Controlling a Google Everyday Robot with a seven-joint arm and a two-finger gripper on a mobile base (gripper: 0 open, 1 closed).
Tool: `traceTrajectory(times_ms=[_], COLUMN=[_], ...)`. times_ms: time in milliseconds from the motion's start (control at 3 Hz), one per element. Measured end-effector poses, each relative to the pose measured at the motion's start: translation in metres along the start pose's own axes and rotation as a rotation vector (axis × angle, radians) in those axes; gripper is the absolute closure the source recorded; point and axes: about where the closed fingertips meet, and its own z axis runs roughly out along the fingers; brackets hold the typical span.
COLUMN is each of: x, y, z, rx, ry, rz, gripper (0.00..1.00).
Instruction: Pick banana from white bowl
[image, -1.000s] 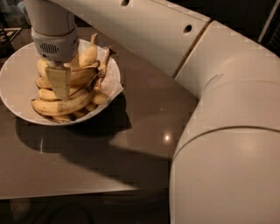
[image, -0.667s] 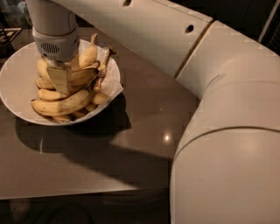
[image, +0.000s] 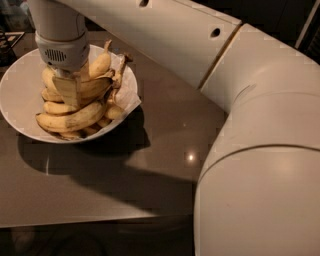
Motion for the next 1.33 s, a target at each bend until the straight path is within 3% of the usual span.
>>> traceTrajectory(times_ms=[667, 1333], x=[0.012, 0.032], y=[0.005, 0.011], z=[-0.039, -0.073], rx=[0.022, 0.015], ry=[-0.167, -0.243], rz=[-0.133, -0.239], gripper=[1.00, 1.00])
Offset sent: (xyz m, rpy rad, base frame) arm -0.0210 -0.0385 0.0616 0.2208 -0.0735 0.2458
